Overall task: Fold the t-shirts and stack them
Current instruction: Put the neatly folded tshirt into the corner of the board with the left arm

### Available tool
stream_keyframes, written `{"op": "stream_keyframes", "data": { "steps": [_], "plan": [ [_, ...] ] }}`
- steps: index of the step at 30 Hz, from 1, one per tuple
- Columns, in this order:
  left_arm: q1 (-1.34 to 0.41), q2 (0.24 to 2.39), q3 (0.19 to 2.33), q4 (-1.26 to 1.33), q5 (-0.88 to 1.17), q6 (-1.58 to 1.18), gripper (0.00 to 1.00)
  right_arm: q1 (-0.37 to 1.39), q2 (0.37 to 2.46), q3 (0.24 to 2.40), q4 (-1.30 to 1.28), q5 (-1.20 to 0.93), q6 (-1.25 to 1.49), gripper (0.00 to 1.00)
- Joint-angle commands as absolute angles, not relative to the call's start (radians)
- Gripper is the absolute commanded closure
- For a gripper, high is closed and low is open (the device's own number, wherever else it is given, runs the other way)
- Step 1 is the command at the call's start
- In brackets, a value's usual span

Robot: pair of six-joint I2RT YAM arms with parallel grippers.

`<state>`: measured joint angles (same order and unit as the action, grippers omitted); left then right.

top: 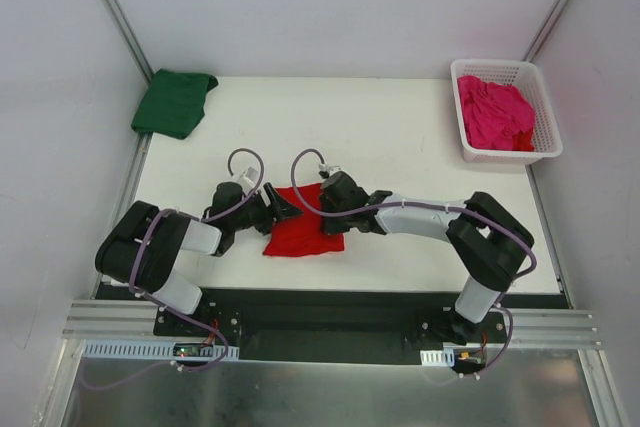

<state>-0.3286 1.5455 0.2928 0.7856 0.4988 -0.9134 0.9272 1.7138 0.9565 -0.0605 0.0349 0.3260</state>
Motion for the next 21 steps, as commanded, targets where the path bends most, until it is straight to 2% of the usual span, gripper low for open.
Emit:
{"op": "stream_keyframes", "data": {
  "steps": [1,13,21],
  "plan": [
    [-0.345,1.650,0.255,0.503,0.405,-0.790,0.29,0.884,1.758,0.992,-0.103,0.069,0.261,0.89],
    [-0.342,1.723,0.310,0.499,0.408,-0.744,0.26,0.850,1.778,1.012,-0.114,0.071,0.229,0.89],
    [-0.331,1.565,0.230,0.405,0.310,-0.758,0.18,0.850,1.776,1.009,-0.109,0.058,0.232,0.89]
  ]
}}
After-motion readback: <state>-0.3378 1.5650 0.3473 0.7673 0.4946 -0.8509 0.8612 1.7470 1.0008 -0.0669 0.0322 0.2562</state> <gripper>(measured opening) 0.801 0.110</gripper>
